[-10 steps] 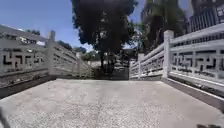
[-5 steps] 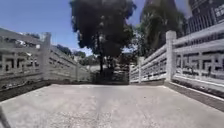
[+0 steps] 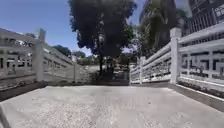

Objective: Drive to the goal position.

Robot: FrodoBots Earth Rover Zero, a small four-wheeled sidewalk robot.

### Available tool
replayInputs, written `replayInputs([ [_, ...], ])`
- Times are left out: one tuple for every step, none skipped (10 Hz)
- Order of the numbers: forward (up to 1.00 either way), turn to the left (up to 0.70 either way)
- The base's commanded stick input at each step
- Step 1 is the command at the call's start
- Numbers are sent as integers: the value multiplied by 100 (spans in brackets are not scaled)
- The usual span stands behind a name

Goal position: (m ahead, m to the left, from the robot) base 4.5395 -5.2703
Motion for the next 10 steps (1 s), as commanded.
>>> replayInputs([
  [45, 0],
  [45, 0],
  [45, 0],
  [45, 0],
  [45, 0],
  [45, 0],
  [45, 0],
  [45, 19],
  [45, 27],
  [45, 16],
])
